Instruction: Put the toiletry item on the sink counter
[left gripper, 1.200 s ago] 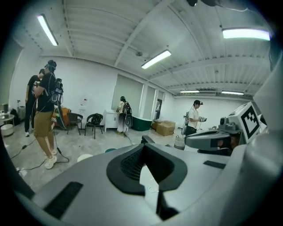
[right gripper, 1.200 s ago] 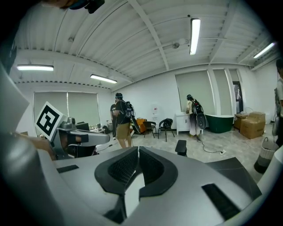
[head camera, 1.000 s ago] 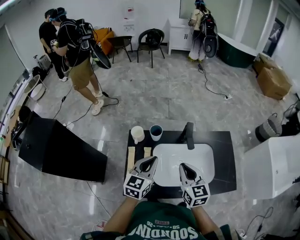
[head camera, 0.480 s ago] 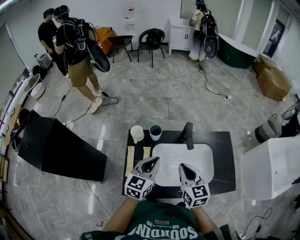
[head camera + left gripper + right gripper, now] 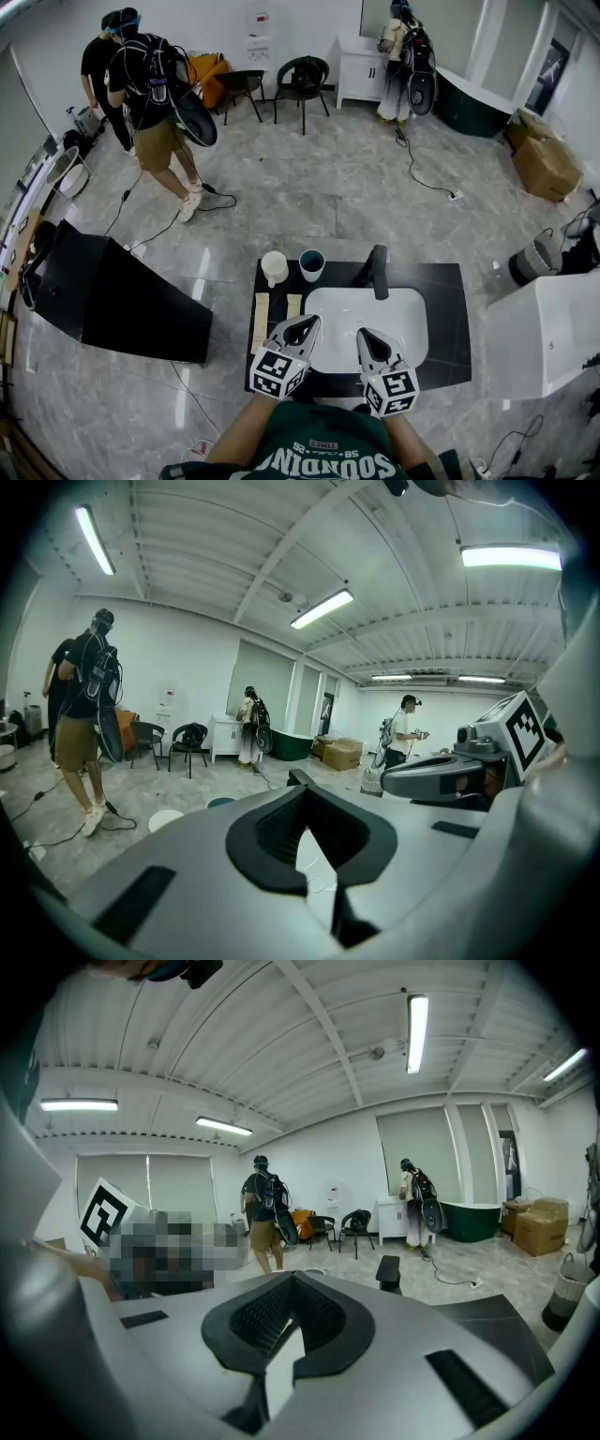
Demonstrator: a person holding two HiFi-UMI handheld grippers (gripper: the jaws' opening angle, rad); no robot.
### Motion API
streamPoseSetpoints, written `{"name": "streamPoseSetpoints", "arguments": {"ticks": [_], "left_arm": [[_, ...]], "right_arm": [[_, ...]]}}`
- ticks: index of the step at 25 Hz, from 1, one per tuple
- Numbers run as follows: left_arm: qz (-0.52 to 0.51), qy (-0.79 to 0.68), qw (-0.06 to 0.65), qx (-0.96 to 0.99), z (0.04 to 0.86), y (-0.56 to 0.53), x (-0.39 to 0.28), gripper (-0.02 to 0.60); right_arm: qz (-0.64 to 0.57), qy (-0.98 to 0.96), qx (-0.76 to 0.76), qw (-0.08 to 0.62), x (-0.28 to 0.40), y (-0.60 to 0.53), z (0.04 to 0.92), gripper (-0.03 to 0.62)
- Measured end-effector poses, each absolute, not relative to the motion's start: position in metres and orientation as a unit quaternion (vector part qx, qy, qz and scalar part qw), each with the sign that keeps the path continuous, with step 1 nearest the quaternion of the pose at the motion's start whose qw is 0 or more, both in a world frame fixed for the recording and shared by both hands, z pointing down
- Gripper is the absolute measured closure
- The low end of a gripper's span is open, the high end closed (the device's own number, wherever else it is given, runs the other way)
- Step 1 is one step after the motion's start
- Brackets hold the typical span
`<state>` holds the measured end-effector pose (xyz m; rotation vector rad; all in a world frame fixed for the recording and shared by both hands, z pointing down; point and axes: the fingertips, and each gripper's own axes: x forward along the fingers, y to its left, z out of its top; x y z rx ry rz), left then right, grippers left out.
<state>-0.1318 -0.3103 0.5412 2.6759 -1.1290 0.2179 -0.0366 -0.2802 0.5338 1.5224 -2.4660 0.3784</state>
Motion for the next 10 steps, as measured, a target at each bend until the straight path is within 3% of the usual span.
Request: {"name": "streamPoseSetpoints", "arguments": {"ticks": [10], "left_arm": [[0.08, -0.378, 0.127, 0.913, 0.5462, -0.312, -0.1363, 0.571]], "right_arm": [[0.13, -0.837, 0.518, 0.117, -0.0431, -0.2799, 0.5336, 0.554]]}}
